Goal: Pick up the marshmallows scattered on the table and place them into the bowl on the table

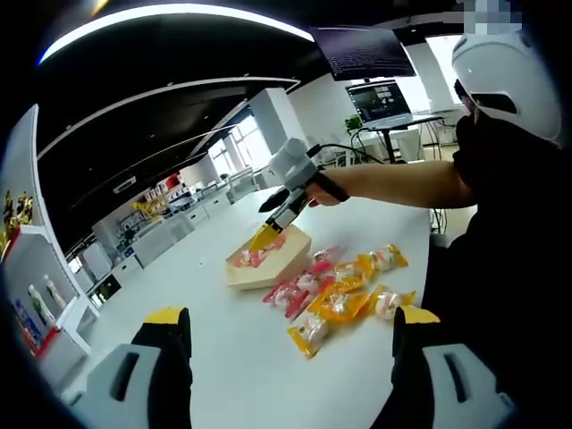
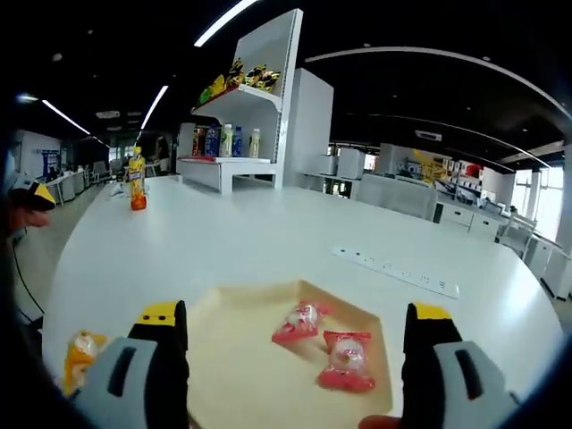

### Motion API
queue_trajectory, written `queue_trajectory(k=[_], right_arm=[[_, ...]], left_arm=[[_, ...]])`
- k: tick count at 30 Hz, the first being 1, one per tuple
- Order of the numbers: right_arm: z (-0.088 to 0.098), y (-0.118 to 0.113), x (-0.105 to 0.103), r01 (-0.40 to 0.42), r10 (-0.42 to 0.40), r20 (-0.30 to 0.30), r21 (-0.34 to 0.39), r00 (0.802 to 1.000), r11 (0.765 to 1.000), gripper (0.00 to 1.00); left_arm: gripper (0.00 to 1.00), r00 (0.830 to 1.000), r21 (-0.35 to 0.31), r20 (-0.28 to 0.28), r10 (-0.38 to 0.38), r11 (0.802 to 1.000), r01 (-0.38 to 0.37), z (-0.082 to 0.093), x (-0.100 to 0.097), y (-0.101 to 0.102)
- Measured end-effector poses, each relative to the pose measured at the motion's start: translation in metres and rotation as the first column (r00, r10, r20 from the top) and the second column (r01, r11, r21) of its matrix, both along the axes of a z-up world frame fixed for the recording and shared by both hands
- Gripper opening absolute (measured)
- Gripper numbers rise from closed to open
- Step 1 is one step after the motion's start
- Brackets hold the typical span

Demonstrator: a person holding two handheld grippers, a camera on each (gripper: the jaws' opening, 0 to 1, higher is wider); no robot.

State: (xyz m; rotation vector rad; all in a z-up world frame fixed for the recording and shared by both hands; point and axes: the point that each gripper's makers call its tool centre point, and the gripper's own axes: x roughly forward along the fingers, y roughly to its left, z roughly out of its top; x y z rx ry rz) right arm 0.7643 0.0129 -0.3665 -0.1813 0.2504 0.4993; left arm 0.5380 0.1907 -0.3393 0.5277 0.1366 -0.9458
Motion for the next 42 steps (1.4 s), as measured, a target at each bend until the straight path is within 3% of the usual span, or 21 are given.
queue_trajectory(k=[8,21,29,35,36,39,42], right_arm=[[0.013,-0.002,-0.038,-0.033,0.033,0.017,0.023,0.999,0.999,0.97],[0.046,-0.017,-0.108,-0.059,0.052,0.061,0.132,0.997,0.989,0.97],[0.049,-0.031,-0.140,-0.066,0.059,0.075,0.090,0.995,0.994,0.97],[0.048,-0.033,-0.146,-0.074,0.069,0.067,0.072,0.995,0.995,0.97],[0.050,-0.037,-0.163,-0.078,0.074,0.069,0.067,0.995,0.995,0.97],[0.055,-0.029,-0.177,-0.151,0.146,0.055,0.089,0.988,0.985,0.95],[0.069,-0.029,-0.190,-0.178,0.171,0.077,0.111,0.982,0.978,0.95]], left_arm=[[0.93,1.000,0.000,0.000,0.001,1.000,-0.001,0.000,0.001,0.000],[0.93,1.000,0.002,0.008,0.005,1.000,-0.005,0.001,0.002,-0.002],[0.93,1.000,0.006,0.003,-0.003,1.000,0.003,-0.001,0.001,-0.006],[0.93,1.000,0.005,-0.001,-0.009,1.000,0.009,-0.002,-0.002,-0.007],[0.93,1.000,0.007,-0.001,-0.011,1.000,0.011,-0.003,-0.003,-0.007],[0.93,1.000,0.009,0.001,-0.009,1.000,0.009,-0.002,-0.003,-0.007],[0.93,1.000,0.006,0.005,-0.011,1.000,0.011,0.001,-0.005,-0.008]])
